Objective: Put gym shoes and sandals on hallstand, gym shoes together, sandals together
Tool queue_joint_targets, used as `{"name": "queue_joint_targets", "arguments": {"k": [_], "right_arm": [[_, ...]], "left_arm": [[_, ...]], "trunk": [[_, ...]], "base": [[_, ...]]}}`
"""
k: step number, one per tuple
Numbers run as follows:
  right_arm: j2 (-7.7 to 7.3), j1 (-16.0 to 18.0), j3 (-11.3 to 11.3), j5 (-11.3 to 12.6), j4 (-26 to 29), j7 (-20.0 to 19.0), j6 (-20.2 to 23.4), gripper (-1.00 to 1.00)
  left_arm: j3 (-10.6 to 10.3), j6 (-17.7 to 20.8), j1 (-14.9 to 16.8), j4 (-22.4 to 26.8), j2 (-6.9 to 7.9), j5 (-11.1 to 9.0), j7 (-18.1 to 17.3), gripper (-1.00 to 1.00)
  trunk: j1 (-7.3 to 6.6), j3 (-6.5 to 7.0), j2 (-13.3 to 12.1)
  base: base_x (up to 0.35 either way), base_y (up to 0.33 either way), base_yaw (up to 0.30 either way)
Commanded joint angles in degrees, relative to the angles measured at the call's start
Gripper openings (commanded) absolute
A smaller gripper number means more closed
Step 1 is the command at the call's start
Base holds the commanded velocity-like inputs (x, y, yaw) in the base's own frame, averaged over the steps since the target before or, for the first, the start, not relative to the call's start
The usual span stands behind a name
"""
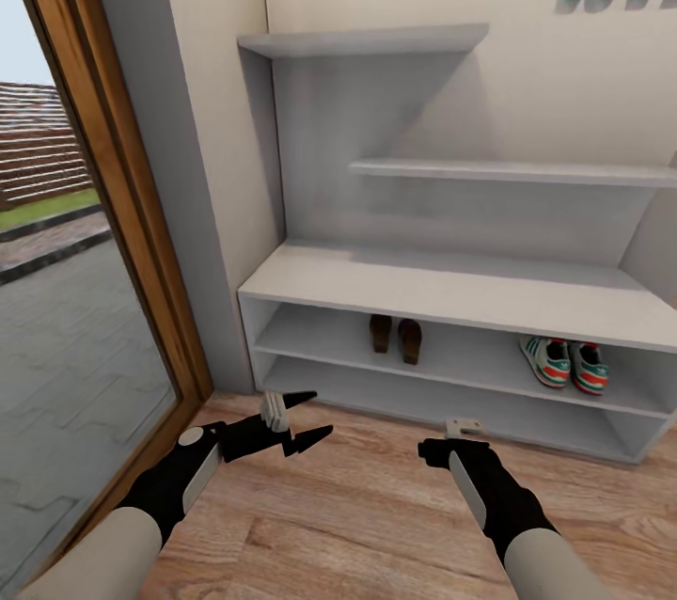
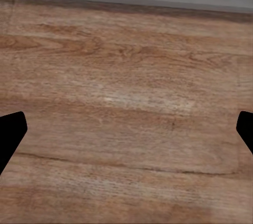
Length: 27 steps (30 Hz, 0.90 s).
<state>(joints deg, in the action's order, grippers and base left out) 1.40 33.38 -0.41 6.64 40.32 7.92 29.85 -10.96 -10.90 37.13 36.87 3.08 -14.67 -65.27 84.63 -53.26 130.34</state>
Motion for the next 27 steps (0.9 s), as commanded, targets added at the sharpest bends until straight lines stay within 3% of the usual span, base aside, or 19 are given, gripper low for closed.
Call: {"name": "queue_joint_targets", "arguments": {"k": [1, 13, 17, 19, 20, 21, 22, 23, 25, 26, 27], "right_arm": [[0.01, 0.02, -0.01, 0.62, 0.06, 0.43, 0.2, 1.0], [0.01, 0.02, 0.06, 0.65, 0.02, 0.43, 0.2, 1.0], [0.01, 0.02, 0.08, 1.18, -0.01, 0.36, 0.2, 1.0], [0.01, 0.02, 0.11, 2.43, -0.1, 0.27, 0.2, 1.0], [0.01, 0.02, 0.11, 3.96, -0.15, 0.09, 0.2, 1.0], [0.01, 0.02, 0.08, 7.18, -0.2, -0.88, 0.19, 1.0], [0.01, 0.02, 0.04, 10.76, -0.18, -3.23, 0.15, 1.0], [0.01, 0.02, 0.03, 11.85, -0.17, -4.36, 0.16, 1.0], [-0.04, 0.02, 0.03, 15.07, -0.94, -11.12, 0.15, 1.0], [-0.1, 0.02, 0.02, 15.97, -4.59, -15.25, 0.13, 1.0], [-0.11, 0.02, 0.01, 16.09, -5.93, -16.02, 0.13, 1.0]], "left_arm": [[-0.37, -0.35, 0.05, -0.05, 0.09, -0.44, 0.06, 1.0], [-0.37, -0.35, 0.05, -0.05, 0.09, -0.48, 0.06, 1.0], [-0.37, -0.35, 0.05, -0.05, 0.16, -1.45, 0.06, 1.0], [-0.37, -0.35, 0.05, -0.05, 0.35, -2.14, 0.02, 1.0], [-0.37, -0.35, 0.05, -0.05, 0.56, -2.65, 0.0, 1.0], [-0.37, -0.35, 0.05, -0.05, 0.93, -3.44, -0.02, 1.0], [-0.37, -0.35, 0.06, -0.05, 1.4, -4.2, -0.02, 1.0], [-0.37, -0.35, 0.06, -0.05, 1.56, -4.45, -0.02, 1.0], [-0.37, -0.35, 0.05, -0.05, 2.11, -5.61, -0.03, 1.0], [-0.37, -0.35, 0.05, -0.05, 2.32, -6.04, -0.03, 1.0], [-0.37, -0.35, 0.05, -0.05, 2.35, -6.1, -0.03, 1.0]], "trunk": [[-0.24, 0.12, -0.39], [-2.87, 2.08, -5.21], [-3.75, 2.77, -6.81], [-4.19, 3.12, -7.61], [-4.41, 3.3, -8.01], [-4.63, 3.48, -8.41], [-4.85, 3.66, -8.81], [-5.07, 3.84, -9.22], [-5.51, 4.2, -10.02], [-5.73, 4.38, -10.42], [-5.95, 4.55, -10.82]], "base": [[0.0, 0.0, 0.012], [0.0, 0.0, -0.191], [0.0, 0.0, -0.088], [0.0, 0.0, -0.021], [0.0, 0.0, -0.012], [0.0, 0.0, -0.006], [0.0, 0.0, -0.003], [0.0, 0.0, -0.002], [0.0, 0.0, -0.001], [0.0, 0.0, 0.0], [0.0, 0.0, 0.0]]}}
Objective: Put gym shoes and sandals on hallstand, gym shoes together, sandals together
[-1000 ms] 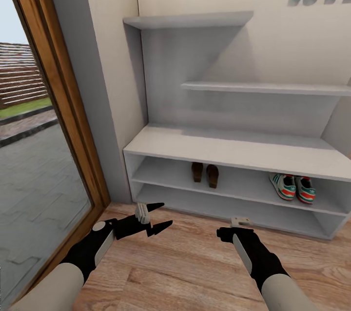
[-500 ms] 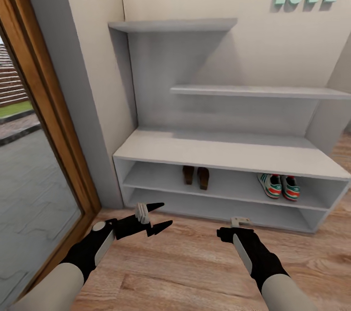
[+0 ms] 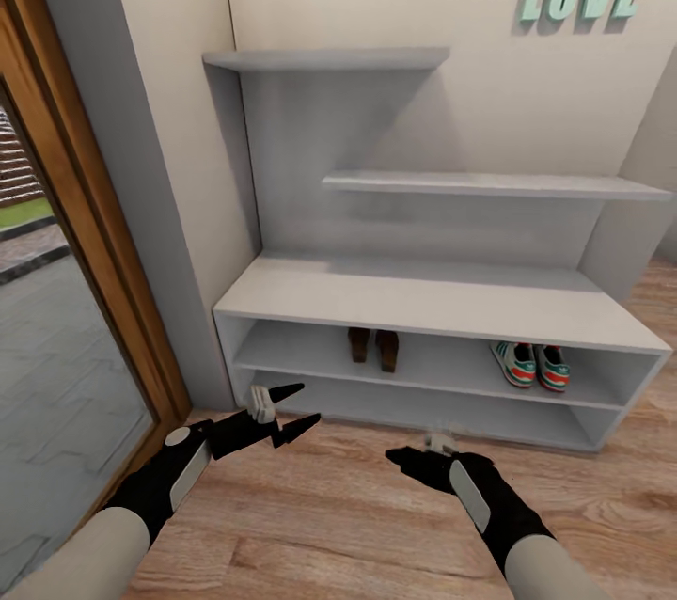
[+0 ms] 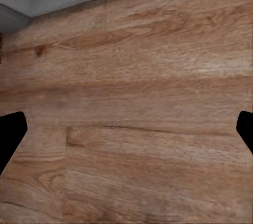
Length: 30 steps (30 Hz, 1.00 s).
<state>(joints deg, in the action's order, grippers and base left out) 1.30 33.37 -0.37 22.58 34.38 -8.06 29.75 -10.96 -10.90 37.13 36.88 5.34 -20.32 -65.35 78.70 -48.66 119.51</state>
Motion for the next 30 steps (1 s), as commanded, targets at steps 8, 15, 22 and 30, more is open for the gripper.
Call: {"name": "queue_joint_targets", "arguments": {"k": [8, 15, 22, 30], "right_arm": [[-0.02, 0.02, -0.08, 0.6, -17.37, -3.36, -8.51, 1.0], [0.15, 0.02, -0.2, 0.62, -19.02, -3.04, -13.82, 1.0], [0.19, 0.02, -0.17, 0.76, -23.7, -2.99, -17.27, 1.0], [0.05, 0.02, -0.05, 0.92, -27.69, -2.94, -30.42, 1.0]], "left_arm": [[-0.46, -0.35, 0.05, -0.05, 0.19, -0.68, 0.05, 1.0], [-0.67, -0.35, 0.05, -0.05, 0.2, -0.69, 0.05, 1.0], [-0.76, -0.41, 0.05, -0.05, 0.16, -0.69, 0.05, 1.0], [-0.82, -0.43, 0.05, -0.05, 0.11, -0.69, 0.05, 1.0]], "trunk": [[-1.77, 1.39, -3.2], [-1.99, 1.57, -3.6], [-1.99, 1.57, -3.6], [-1.99, 1.57, -3.6]], "base": [[0.0, 0.0, 0.0], [0.0, 0.0, 0.0], [0.0, 0.0, 0.0], [0.0, 0.0, 0.0]]}}
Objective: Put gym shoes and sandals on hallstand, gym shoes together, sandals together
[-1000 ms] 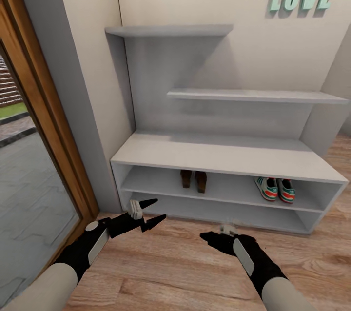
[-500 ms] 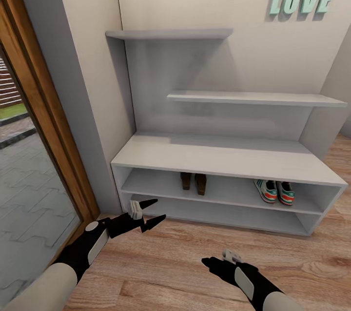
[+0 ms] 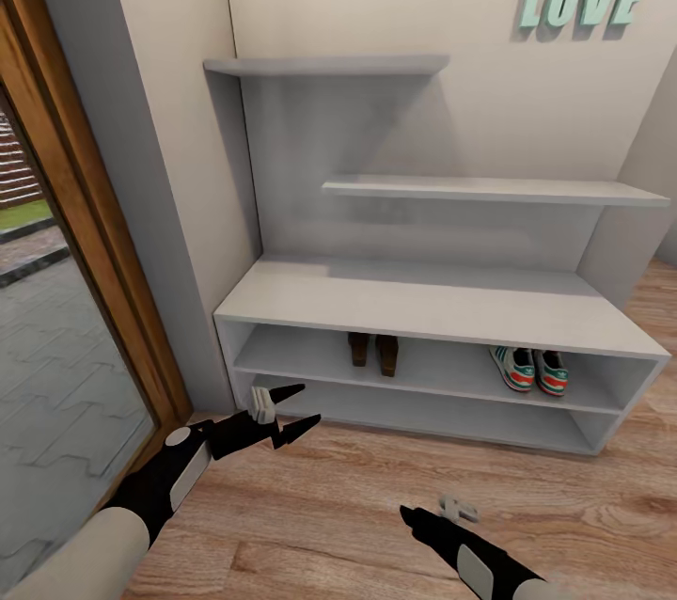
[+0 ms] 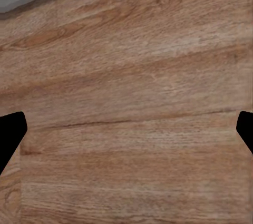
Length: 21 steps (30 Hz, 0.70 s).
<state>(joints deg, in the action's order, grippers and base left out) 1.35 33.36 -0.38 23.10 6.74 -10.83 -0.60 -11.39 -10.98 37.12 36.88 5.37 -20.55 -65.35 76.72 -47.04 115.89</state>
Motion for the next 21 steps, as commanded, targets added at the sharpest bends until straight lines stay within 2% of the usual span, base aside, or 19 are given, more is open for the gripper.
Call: {"name": "queue_joint_targets", "arguments": {"k": [1, 21], "right_arm": [[0.02, 0.04, -0.05, 0.33, -0.34, -0.17, -0.27, 1.0], [-0.19, -0.05, -0.03, 0.16, -3.01, -0.16, -0.63, 1.0]], "left_arm": [[-0.38, -0.35, 0.05, -0.05, 0.08, -0.46, 0.05, 1.0], [-0.3, -0.35, 0.05, -0.05, 0.08, -0.46, 0.05, 1.0]], "trunk": [[-0.01, -0.05, 0.02], [-0.01, -0.05, 0.02]], "base": [[0.0, 0.0, 0.0], [0.0, 0.0, 0.0]]}}
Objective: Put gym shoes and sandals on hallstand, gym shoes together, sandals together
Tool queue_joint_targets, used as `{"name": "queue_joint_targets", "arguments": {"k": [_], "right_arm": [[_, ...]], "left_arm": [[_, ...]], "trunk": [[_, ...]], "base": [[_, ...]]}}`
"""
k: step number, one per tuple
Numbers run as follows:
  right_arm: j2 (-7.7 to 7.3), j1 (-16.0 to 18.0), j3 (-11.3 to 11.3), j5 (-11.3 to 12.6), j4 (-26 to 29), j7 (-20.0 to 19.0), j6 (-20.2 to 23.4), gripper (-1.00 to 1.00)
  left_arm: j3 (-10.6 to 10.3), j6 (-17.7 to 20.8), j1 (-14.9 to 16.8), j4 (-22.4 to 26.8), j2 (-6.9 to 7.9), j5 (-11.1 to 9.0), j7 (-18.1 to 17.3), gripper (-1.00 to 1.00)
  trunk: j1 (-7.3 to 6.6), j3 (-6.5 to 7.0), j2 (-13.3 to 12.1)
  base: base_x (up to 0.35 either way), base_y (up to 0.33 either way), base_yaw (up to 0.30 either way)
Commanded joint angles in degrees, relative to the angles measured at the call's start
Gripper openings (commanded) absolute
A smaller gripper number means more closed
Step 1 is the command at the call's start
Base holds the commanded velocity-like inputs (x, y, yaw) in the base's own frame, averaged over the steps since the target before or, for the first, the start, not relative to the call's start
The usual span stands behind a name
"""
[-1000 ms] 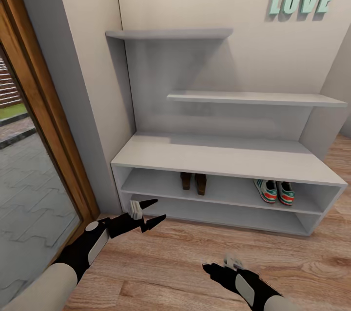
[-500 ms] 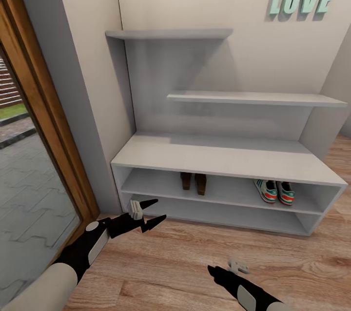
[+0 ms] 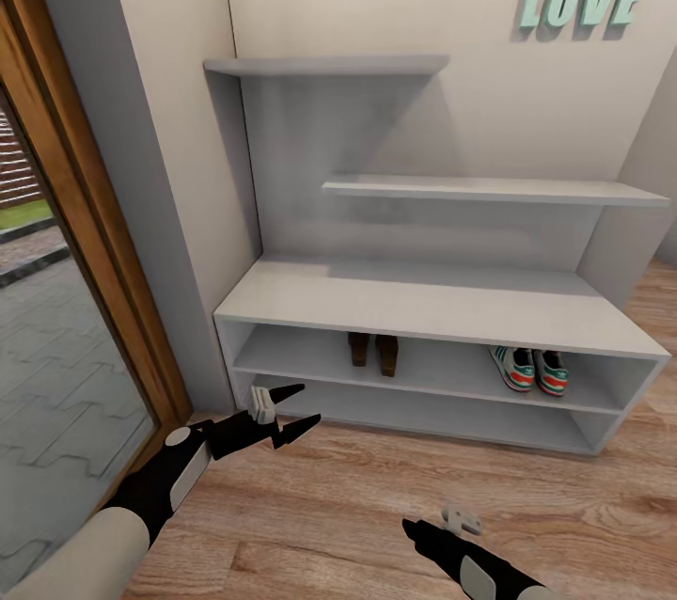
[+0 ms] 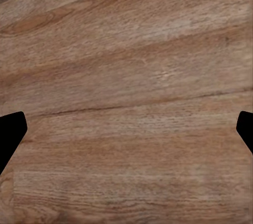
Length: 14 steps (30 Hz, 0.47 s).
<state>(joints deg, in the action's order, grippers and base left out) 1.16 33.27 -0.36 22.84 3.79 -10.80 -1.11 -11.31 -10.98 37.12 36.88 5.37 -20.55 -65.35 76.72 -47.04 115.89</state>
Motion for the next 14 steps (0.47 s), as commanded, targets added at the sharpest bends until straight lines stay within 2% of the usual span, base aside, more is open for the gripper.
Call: {"name": "queue_joint_targets", "arguments": {"k": [1, 14], "right_arm": [[0.0, 0.04, -0.06, 0.43, -0.08, -0.19, -0.14, 1.0], [-0.01, 0.04, -0.04, 0.42, -0.1, -0.19, -0.13, 1.0]], "left_arm": [[-0.38, -0.35, 0.05, -0.05, 0.08, -0.46, 0.05, 1.0], [-0.3, -0.35, 0.05, -0.05, 0.17, -0.46, 0.05, 1.0]], "trunk": [[-0.01, -0.05, 0.02], [-0.01, -0.05, 0.02]], "base": [[0.0, 0.0, 0.0], [0.0, 0.0, 0.0]]}}
